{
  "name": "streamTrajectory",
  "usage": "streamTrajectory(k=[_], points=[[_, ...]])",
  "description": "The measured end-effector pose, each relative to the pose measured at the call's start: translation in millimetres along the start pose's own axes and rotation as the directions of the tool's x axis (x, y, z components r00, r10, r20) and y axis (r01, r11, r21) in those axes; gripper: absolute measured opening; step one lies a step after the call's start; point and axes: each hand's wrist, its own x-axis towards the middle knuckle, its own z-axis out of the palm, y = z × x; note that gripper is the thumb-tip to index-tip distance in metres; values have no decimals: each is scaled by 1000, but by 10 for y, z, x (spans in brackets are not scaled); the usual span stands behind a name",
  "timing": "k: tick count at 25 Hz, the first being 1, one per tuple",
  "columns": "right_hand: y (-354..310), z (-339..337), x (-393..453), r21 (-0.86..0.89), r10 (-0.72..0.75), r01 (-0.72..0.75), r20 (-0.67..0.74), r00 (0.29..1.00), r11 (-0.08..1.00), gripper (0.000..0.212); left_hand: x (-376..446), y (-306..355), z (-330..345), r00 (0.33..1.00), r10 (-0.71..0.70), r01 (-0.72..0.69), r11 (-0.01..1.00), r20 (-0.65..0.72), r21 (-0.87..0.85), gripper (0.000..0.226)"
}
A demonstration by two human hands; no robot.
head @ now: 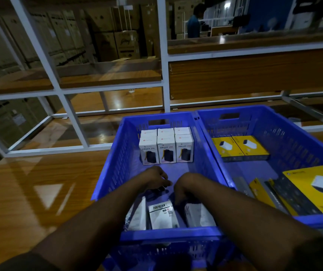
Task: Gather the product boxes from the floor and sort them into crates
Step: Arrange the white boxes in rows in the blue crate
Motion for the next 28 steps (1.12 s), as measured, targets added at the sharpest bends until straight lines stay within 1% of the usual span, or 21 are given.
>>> streamTrajectory(k=[1,3,4,6,8,9,10,12,13,14,15,16,17,18,19,20,21,22,23,25,28], points=[[-16,8,2,1,-3,3,-7,1000,1000,40,14,-6,-1,1000,4,-4,1000,-4,21,22],[-24,7,77,15,-10,10,-6,1000,1000,51,32,13,3,1000,4,-4,999,-5,47,35],[-33,1,95,8,-8,8,-5,1000,1000,55,35,28,2,1000,7,-7,998,-5,54,38],[-61,16,125,20,-19,18,5,1000,1000,64,42,30,-7,1000,16,-15,998,-21,66,37],[-61,35,107,65,-34,31,45,998,997,75,60,8,-33,999,17,-16,999,-37,41,33],[-50,42,85,87,-43,37,71,997,996,77,80,-18,-40,999,16,-15,1000,-41,19,30],[-31,32,73,78,-37,30,89,995,996,72,83,-30,-44,999,10,-11,1000,-41,-5,29],[28,-2,66,89,-28,18,104,994,996,55,110,-58,-44,998,-4,2,999,-63,-41,29],[58,-17,102,118,-24,13,90,996,993,56,132,-74,-37,996,-15,9,998,-87,-70,30],[85,-29,132,159,-10,7,21,1000,987,59,134,-77,-39,993,-29,17,994,-116,-108,33],[120,-45,147,223,30,-2,-122,992,975,61,143,-73,-43,986,-41,16,987,-161,-157,37],[150,-68,127,323,108,0,-315,943,946,61,114,-44,-59,978,-49,8,980,-203,-200,41],[196,-97,111,456,208,36,-474,855,889,60,103,-22,-76,970,-57,-3,970,-238,-244,44],[244,-137,90,595,309,128,-575,758,794,58,76,13,-95,965,-70,-11,952,-252,-306,47],[288,-195,85,709,393,268,-619,680,652,56,64,29,-111,963,-78,-28,922,-256,-386,48],[320,-247,105,791,457,394,-599,658,469,52,11,81,-126,965,-92,-40,872,-244,-488,48],[343,-288,101,825,492,492,-562,665,278,45,-20,118,-134,969,-107,-47,808,-224,-587,46],[351,-316,104,837,505,537,-509,697,103,36,-53,152,-154,972,-118,-46,747,-201,-664,45],[363,-328,81,832,499,553,-463,733,-40,29,-36,145,-158,977,-118,-48,687,-176,-725,46],[368,-323,25,807,465,545,-401,790,-230,21,-69,156,-174,989,-116,-8,581,-93,-814,43],[384,-313,-33,758,428,532,-368,826,-376,21,-73,184,-182,994,-109,53,448,4,-893,39]])
